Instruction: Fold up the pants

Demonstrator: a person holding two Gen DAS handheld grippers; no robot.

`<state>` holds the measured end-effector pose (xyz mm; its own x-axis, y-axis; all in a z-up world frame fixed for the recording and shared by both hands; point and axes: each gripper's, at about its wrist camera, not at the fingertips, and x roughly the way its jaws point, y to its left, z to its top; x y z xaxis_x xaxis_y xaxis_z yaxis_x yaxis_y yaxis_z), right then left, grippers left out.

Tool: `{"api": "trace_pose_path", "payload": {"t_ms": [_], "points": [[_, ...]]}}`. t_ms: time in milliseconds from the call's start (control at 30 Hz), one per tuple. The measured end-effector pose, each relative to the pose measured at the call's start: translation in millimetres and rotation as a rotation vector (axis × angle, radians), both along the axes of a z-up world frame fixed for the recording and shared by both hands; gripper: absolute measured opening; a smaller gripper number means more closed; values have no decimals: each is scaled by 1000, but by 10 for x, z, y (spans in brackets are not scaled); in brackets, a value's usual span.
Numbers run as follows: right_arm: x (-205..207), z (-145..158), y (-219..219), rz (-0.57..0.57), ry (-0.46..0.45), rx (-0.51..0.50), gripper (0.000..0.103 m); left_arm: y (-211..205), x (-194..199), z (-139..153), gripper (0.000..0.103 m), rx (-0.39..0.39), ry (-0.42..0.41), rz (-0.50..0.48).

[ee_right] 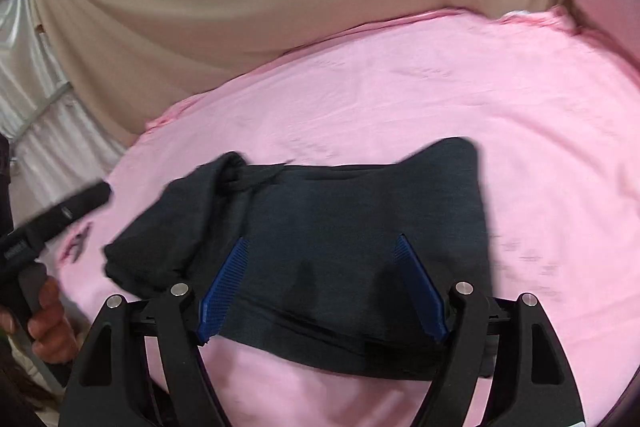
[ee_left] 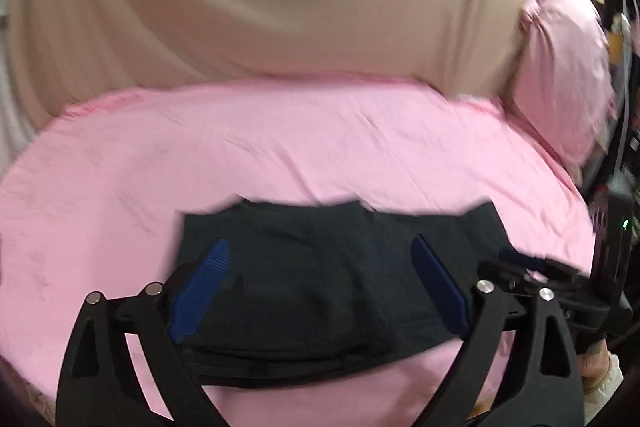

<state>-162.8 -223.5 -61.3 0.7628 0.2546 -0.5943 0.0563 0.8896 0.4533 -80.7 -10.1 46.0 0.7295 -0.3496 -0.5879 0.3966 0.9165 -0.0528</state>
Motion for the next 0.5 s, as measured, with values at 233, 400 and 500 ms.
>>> {"api": "trace_pose_path", "payload": {"t_ms": [233, 400, 500], "points": [[748, -269, 578, 210, 148, 184, 77, 899, 371, -74, 94, 69, 42, 281], [860, -215, 974, 231, 133, 54, 22, 1257, 426, -312, 94, 76, 102, 355], [855, 71, 1026, 281, 85, 36, 17, 1263, 501, -356, 94, 63, 120, 358]]}}
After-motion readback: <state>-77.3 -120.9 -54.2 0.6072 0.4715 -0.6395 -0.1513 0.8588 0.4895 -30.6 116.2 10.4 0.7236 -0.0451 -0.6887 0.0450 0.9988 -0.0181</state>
